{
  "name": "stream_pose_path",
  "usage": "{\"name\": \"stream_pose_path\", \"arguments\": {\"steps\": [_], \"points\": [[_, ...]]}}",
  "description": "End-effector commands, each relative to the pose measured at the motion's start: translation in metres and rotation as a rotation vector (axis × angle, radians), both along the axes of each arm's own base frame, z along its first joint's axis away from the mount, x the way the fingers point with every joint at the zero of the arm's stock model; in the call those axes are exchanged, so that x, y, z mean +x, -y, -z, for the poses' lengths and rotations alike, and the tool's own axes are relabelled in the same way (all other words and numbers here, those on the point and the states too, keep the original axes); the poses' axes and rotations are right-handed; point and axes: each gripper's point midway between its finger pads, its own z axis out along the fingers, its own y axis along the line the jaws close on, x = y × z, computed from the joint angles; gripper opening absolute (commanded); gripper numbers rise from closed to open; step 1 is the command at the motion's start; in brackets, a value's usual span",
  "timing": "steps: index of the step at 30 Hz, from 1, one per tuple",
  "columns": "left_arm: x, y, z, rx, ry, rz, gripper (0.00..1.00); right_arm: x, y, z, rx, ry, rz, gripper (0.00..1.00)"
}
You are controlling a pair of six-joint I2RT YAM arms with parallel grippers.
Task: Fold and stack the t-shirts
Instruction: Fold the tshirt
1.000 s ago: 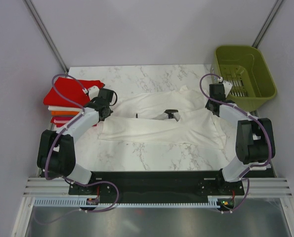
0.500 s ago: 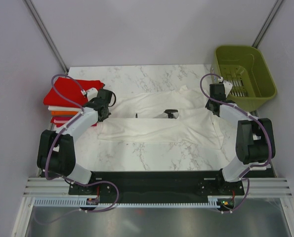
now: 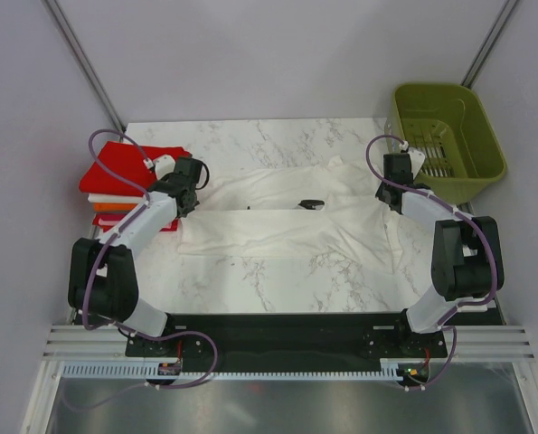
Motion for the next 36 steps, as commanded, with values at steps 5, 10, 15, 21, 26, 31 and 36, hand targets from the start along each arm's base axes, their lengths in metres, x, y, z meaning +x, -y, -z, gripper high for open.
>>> {"name": "stream_pose_path", "arguments": {"steps": [5, 10, 15, 21, 26, 31, 36], "points": [[0.012, -0.006, -0.004, 0.04, 0.002, -0.014, 0.02, 0.006, 0.001, -0.023, 0.014, 0.079, 0.008, 0.32], [0.016, -0.006, -0.003, 0.045, -0.002, -0.014, 0.02, 0.001, -0.009, -0.036, 0.016, 0.109, -0.016, 0.47], [0.017, -0.004, -0.001, 0.038, -0.002, -0.011, 0.02, -0.012, -0.045, -0.049, 0.024, 0.106, -0.096, 0.45], [0.02, 0.001, -0.003, 0.012, 0.015, 0.005, 0.02, -0.062, -0.043, -0.048, 0.054, 0.068, 0.003, 0.43], [0.023, 0.003, -0.005, 0.005, 0.031, 0.016, 0.02, -0.093, -0.04, -0.038, 0.103, 0.051, 0.037, 0.4], [0.024, 0.002, -0.012, 0.013, 0.049, 0.028, 0.02, -0.101, -0.036, -0.012, 0.089, -0.018, 0.059, 0.33], [0.022, -0.003, -0.015, 0.039, 0.057, 0.028, 0.02, -0.113, -0.027, 0.015, 0.067, -0.079, 0.116, 0.33]]}}
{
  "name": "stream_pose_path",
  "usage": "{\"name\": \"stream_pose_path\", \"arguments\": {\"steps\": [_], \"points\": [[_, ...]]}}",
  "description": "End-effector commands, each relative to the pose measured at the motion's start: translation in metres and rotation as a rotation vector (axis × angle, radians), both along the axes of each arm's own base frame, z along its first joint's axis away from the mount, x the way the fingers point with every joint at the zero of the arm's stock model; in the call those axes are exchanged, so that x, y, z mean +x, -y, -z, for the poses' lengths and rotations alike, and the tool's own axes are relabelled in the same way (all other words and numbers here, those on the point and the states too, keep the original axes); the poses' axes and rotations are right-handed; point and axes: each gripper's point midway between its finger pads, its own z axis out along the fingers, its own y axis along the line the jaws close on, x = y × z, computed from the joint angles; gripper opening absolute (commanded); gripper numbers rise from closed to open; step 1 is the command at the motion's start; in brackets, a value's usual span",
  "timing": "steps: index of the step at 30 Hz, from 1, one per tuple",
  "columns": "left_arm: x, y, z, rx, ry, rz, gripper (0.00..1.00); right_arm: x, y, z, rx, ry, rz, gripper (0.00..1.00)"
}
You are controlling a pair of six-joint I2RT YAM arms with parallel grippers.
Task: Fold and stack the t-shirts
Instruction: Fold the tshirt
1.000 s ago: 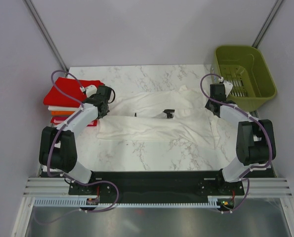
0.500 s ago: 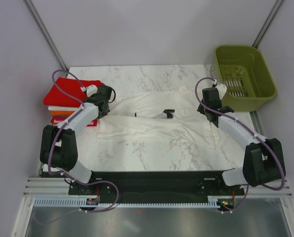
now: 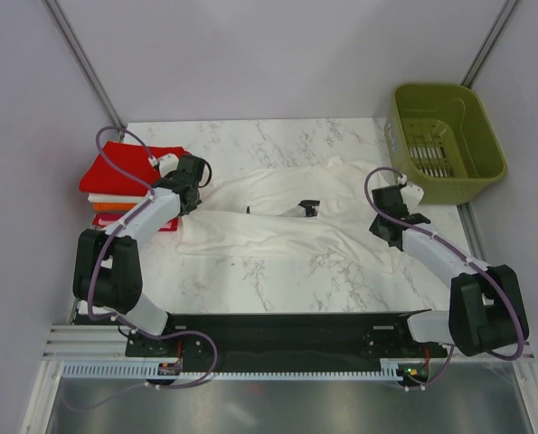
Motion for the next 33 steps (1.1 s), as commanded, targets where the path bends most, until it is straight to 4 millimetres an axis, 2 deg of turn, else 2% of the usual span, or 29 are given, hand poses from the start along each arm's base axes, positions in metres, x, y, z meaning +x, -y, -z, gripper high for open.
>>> {"name": "stream_pose_path", "arguments": {"steps": [1, 8, 14, 17, 19, 21, 26, 33], "points": [[0.011, -0.006, -0.026, 0.031, 0.086, 0.009, 0.02, -0.005, 0.014, 0.013, -0.027, -0.017, 0.085, 0.33], [0.013, -0.005, -0.026, 0.027, 0.096, 0.016, 0.02, -0.005, 0.049, 0.038, -0.028, -0.075, 0.219, 0.26], [0.015, -0.004, -0.025, 0.026, 0.095, 0.024, 0.02, -0.01, 0.048, 0.059, 0.004, -0.112, 0.237, 0.21], [0.016, -0.004, -0.026, 0.027, 0.096, 0.023, 0.02, -0.018, 0.061, 0.069, 0.008, -0.134, 0.305, 0.15], [0.017, -0.005, -0.024, 0.029, 0.093, 0.023, 0.02, -0.023, 0.069, 0.072, 0.022, -0.136, 0.356, 0.05], [0.016, -0.004, -0.022, 0.029, 0.087, 0.022, 0.02, -0.025, 0.083, 0.071, 0.027, -0.128, 0.409, 0.0], [0.018, -0.002, -0.013, 0.022, 0.066, 0.027, 0.02, -0.02, 0.102, 0.056, -0.029, -0.076, 0.482, 0.0], [0.019, 0.0, 0.003, 0.027, 0.025, 0.033, 0.02, -0.008, 0.109, 0.044, -0.031, -0.046, 0.492, 0.0]]}}
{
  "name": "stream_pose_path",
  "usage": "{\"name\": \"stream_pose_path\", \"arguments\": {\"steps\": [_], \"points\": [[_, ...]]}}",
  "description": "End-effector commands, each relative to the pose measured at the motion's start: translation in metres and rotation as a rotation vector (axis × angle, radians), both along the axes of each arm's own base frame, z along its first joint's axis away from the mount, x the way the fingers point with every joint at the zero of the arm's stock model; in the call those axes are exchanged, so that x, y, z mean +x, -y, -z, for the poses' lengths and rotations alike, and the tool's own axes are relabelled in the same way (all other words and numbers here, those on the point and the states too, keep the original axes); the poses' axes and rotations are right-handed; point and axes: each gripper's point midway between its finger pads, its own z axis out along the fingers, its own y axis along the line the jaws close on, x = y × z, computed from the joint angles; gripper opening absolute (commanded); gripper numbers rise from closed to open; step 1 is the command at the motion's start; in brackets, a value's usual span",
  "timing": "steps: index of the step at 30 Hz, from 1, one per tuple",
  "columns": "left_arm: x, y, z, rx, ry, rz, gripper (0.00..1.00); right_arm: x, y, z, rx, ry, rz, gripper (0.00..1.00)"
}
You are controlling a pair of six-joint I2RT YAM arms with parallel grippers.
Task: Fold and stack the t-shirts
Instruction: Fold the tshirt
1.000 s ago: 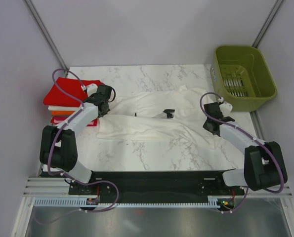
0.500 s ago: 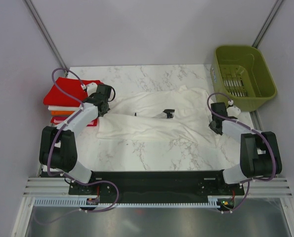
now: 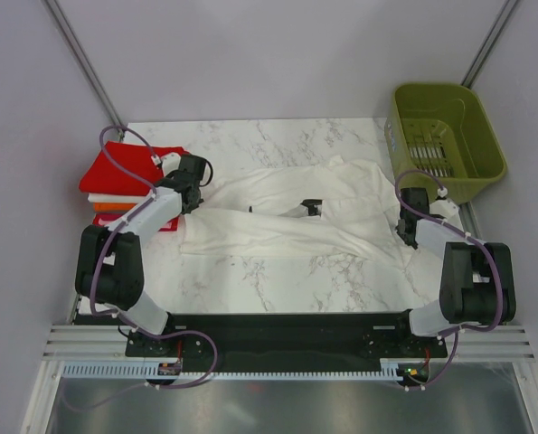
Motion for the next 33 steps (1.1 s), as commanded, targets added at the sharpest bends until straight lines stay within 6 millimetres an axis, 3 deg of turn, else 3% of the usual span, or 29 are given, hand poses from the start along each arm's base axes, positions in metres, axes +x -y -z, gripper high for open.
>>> {"name": "stream_pose_path", "arguments": {"steps": [1, 13, 16, 17, 20, 23, 27, 30, 32, 33], "points": [[0.01, -0.005, 0.002, 0.035, 0.008, 0.003, 0.02, -0.001, 0.014, -0.007, -0.048, -0.005, 0.048, 0.0], [0.017, -0.003, 0.021, 0.031, -0.018, -0.024, 0.04, -0.002, 0.009, -0.022, -0.034, 0.044, 0.01, 0.0], [0.023, -0.001, 0.015, 0.02, 0.006, -0.021, 0.17, -0.005, 0.007, -0.024, -0.03, 0.051, 0.0, 0.0], [0.025, 0.002, 0.011, 0.007, 0.017, -0.008, 0.3, -0.003, 0.006, -0.028, -0.029, 0.058, -0.015, 0.0], [0.026, 0.009, -0.009, -0.011, 0.065, 0.025, 0.45, 0.0, 0.001, -0.038, -0.03, 0.08, -0.063, 0.02], [0.02, 0.023, -0.025, -0.04, 0.1, 0.079, 0.52, 0.002, -0.015, -0.05, -0.03, 0.111, -0.134, 0.02], [-0.003, 0.046, -0.039, -0.125, 0.136, 0.156, 0.55, -0.009, -0.042, -0.058, -0.004, 0.084, -0.218, 0.02], [-0.022, 0.054, -0.03, -0.175, 0.116, 0.187, 0.57, -0.022, -0.055, -0.058, 0.036, 0.079, -0.249, 0.02], [-0.032, 0.058, -0.034, -0.221, 0.134, 0.201, 0.59, -0.035, -0.058, -0.052, 0.067, 0.071, -0.254, 0.02], [-0.042, 0.058, -0.024, -0.23, 0.115, 0.204, 0.6, -0.039, -0.061, -0.05, 0.082, 0.069, -0.258, 0.03]]}}
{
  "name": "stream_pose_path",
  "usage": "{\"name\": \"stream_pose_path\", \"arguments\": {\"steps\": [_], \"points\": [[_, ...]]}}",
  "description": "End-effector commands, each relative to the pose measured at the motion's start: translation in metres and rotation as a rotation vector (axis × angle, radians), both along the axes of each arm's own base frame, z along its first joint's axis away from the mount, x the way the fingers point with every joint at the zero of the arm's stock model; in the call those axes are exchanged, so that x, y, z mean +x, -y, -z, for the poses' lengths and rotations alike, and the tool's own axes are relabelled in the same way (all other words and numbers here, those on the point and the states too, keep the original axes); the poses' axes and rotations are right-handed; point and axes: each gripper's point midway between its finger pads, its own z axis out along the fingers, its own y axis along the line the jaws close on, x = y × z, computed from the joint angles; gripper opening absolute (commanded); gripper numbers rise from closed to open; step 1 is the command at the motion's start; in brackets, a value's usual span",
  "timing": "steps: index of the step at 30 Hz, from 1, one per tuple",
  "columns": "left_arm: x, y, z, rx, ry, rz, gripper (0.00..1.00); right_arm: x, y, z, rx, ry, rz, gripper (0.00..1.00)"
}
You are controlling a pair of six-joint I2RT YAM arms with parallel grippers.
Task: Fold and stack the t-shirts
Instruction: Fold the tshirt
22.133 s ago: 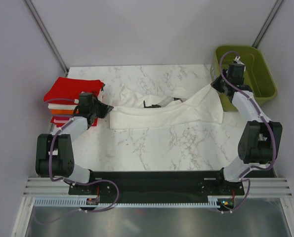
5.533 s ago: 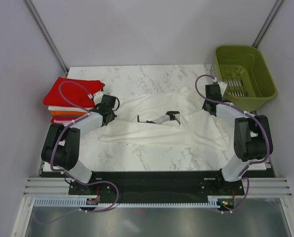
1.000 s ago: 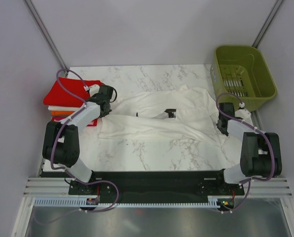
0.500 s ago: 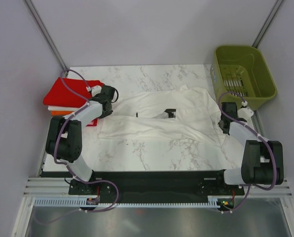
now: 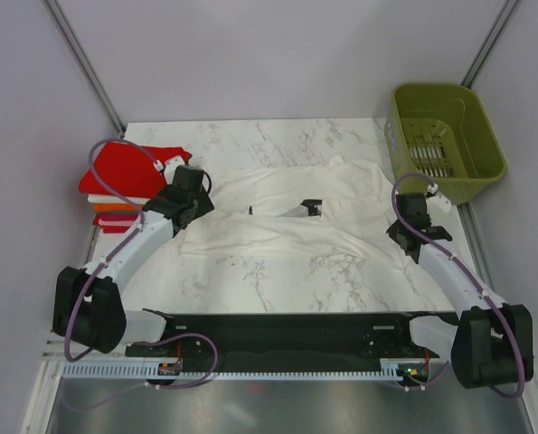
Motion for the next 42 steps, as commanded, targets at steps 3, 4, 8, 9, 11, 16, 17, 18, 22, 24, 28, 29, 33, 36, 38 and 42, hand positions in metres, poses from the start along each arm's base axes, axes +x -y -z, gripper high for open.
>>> {"name": "stream_pose_path", "arguments": {"steps": [3, 4, 8, 9, 11, 16, 17, 18, 22, 24, 28, 29, 33, 36, 38, 42], "points": [[-0.037, 0.011, 0.021, -0.123, -0.01, 0.047, 0.6, -0.037, -0.011, 0.02, 0.081, -0.061, -0.013, 0.04], [-0.04, 0.013, 0.022, -0.141, -0.002, 0.054, 0.6, -0.041, -0.015, 0.024, 0.104, -0.062, -0.018, 0.04], [-0.051, 0.02, 0.042, -0.213, -0.002, 0.053, 0.55, -0.043, -0.024, 0.031, 0.148, -0.087, -0.04, 0.04], [-0.053, 0.02, 0.05, -0.213, -0.011, 0.046, 0.53, -0.043, -0.025, 0.032, 0.155, -0.091, -0.045, 0.04], [-0.055, 0.016, 0.061, -0.21, -0.033, 0.012, 0.48, -0.045, -0.023, 0.036, 0.147, -0.102, -0.03, 0.04], [-0.06, 0.011, 0.095, -0.202, -0.116, -0.069, 0.35, -0.041, -0.014, 0.044, 0.107, -0.121, 0.017, 0.04], [-0.061, 0.01, 0.1, -0.202, -0.133, -0.09, 0.33, -0.041, -0.013, 0.046, 0.104, -0.132, 0.022, 0.04], [-0.062, 0.009, 0.108, -0.193, -0.166, -0.105, 0.32, -0.041, -0.013, 0.049, 0.105, -0.146, 0.024, 0.04], [-0.067, -0.001, 0.125, -0.173, -0.233, -0.168, 0.28, -0.047, -0.005, 0.063, 0.087, -0.183, 0.094, 0.03], [-0.071, -0.01, 0.131, -0.169, -0.251, -0.2, 0.28, -0.046, -0.002, 0.066, 0.085, -0.178, 0.116, 0.03], [-0.08, -0.03, 0.142, -0.197, -0.293, -0.259, 0.27, -0.043, 0.02, 0.075, 0.078, -0.197, 0.212, 0.02], [-0.083, -0.031, 0.144, -0.217, -0.303, -0.262, 0.27, -0.042, 0.022, 0.075, 0.064, -0.199, 0.216, 0.01], [-0.084, -0.04, 0.142, -0.268, -0.286, -0.293, 0.24, -0.032, 0.048, 0.062, 0.018, -0.16, 0.299, 0.01], [-0.087, -0.036, 0.139, -0.292, -0.277, -0.278, 0.21, -0.029, 0.051, 0.057, 0.01, -0.153, 0.299, 0.01], [-0.09, -0.032, 0.137, -0.308, -0.273, -0.264, 0.19, -0.03, 0.046, 0.054, 0.032, -0.149, 0.278, 0.01], [-0.099, -0.026, 0.128, -0.335, -0.227, -0.259, 0.19, -0.041, 0.04, 0.049, 0.058, -0.121, 0.261, 0.0]]}}
